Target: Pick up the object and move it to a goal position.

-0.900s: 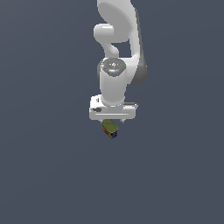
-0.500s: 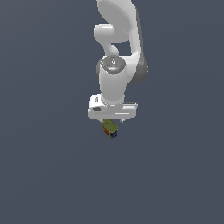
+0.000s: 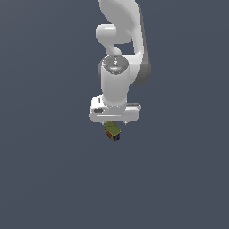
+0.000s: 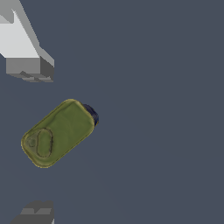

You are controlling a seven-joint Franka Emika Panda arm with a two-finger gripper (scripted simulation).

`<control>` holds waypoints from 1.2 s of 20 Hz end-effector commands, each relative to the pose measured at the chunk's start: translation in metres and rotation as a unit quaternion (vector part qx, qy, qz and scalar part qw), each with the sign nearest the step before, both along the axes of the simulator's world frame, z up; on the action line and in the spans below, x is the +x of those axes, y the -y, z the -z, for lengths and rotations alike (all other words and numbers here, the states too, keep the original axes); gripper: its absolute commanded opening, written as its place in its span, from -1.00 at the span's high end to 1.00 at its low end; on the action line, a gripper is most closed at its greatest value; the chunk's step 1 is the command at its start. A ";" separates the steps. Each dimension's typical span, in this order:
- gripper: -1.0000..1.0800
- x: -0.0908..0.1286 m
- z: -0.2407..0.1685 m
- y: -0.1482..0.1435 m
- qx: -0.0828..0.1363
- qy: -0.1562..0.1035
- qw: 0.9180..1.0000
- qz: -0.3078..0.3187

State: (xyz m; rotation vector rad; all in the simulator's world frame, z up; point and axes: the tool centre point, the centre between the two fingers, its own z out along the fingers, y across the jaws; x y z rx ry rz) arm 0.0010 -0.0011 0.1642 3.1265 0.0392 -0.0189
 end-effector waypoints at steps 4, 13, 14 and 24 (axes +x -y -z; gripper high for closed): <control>-0.92 -0.002 0.004 0.001 0.000 0.000 1.000 -0.023; -0.92 -0.008 0.018 0.005 0.002 0.000 0.994 -0.107; -0.92 -0.009 0.020 0.005 0.003 0.000 0.993 -0.120; -0.92 -0.019 0.041 0.009 0.006 0.001 0.969 -0.247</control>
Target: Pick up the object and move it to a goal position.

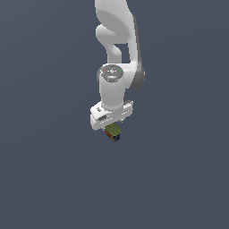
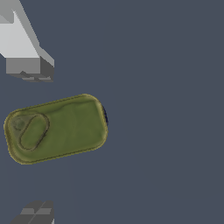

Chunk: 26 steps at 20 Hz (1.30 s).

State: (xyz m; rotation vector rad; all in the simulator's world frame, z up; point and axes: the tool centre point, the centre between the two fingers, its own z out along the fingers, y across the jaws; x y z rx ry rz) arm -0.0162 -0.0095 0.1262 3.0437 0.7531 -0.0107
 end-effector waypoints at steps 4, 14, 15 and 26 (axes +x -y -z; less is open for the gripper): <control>-0.92 -0.005 0.009 0.001 0.002 0.001 0.998 -0.060; -0.92 -0.010 0.017 0.002 0.004 0.002 0.993 -0.114; -0.92 -0.010 0.017 0.002 0.004 0.002 0.993 -0.116; -0.92 -0.011 0.042 0.003 0.004 0.002 0.993 -0.116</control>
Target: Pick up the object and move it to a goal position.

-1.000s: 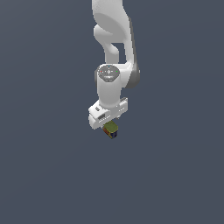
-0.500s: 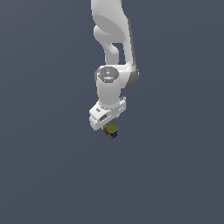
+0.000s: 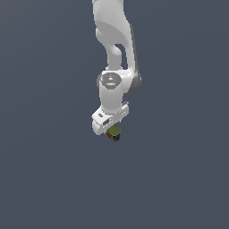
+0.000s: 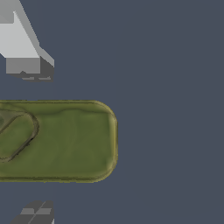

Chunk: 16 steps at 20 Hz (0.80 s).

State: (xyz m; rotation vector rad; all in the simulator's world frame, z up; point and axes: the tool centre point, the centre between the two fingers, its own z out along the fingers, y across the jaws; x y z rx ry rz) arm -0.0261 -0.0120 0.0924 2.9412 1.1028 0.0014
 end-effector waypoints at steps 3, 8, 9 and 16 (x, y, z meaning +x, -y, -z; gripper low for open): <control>-0.92 -0.001 0.023 0.000 0.000 -0.001 1.000 -0.001; -0.92 0.000 0.034 0.000 0.000 -0.001 1.000 -0.001; -0.92 0.000 0.034 0.000 0.000 -0.001 1.000 -0.001; 1.00 0.000 0.034 0.000 0.000 -0.001 1.000 -0.001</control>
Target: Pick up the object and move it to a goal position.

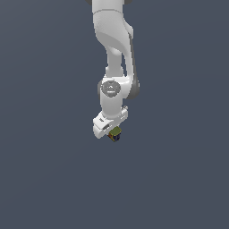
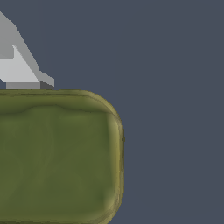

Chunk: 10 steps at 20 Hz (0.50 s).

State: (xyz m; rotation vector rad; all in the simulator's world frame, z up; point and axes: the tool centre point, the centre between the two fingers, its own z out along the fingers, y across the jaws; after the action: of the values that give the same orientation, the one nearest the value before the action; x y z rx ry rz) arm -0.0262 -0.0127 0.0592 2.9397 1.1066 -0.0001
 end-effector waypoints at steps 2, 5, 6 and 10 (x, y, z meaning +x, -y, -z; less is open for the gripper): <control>1.00 0.000 0.001 -0.001 0.000 0.000 1.000 0.000; 1.00 0.000 0.000 0.000 0.000 0.000 1.000 0.000; 1.00 0.000 -0.001 0.001 0.000 0.000 1.000 0.000; 1.00 0.001 -0.011 0.010 0.000 0.000 1.000 0.000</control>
State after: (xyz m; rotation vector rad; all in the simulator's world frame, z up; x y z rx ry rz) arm -0.0274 -0.0181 0.0642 2.9409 1.1094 -0.0070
